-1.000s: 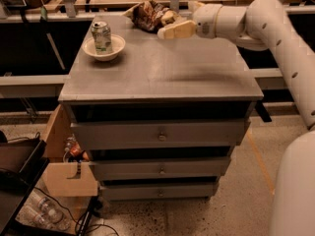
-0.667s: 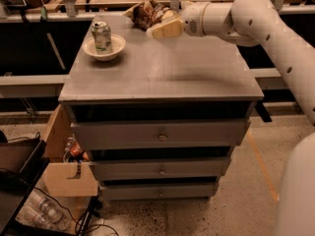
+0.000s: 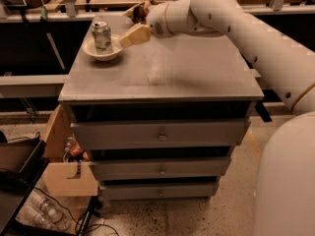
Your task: Pick 7up can from paper bowl and place on counter
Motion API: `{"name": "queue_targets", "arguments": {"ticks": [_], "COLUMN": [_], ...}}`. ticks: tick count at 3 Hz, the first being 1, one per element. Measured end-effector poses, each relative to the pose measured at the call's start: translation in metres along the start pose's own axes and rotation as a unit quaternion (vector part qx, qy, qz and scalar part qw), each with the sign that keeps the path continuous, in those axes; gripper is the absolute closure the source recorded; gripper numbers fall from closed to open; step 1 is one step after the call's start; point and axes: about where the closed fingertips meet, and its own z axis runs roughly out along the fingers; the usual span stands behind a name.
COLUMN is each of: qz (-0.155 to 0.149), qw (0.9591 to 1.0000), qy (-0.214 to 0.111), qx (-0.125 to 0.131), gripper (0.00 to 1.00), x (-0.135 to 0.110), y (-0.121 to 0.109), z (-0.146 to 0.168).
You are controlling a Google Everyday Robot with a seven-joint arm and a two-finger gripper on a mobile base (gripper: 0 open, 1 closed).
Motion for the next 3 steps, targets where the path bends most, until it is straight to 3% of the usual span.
{"name": "queue_targets", "arguments": {"ticks": [1,2,3], "qz": [0.000,0.016,0.035], "qw": [1.0000,0.9993,0.9946], "qy": [0.000,-0.031,-0.081], "qx": [0.000,-0.016,-0.055], "gripper": [0.00,0.00,0.00], "x": [0.000,0.001,0.000], "y": [0.000,-0.004,-0.008], "z": [0.000,0.016,0.057]}}
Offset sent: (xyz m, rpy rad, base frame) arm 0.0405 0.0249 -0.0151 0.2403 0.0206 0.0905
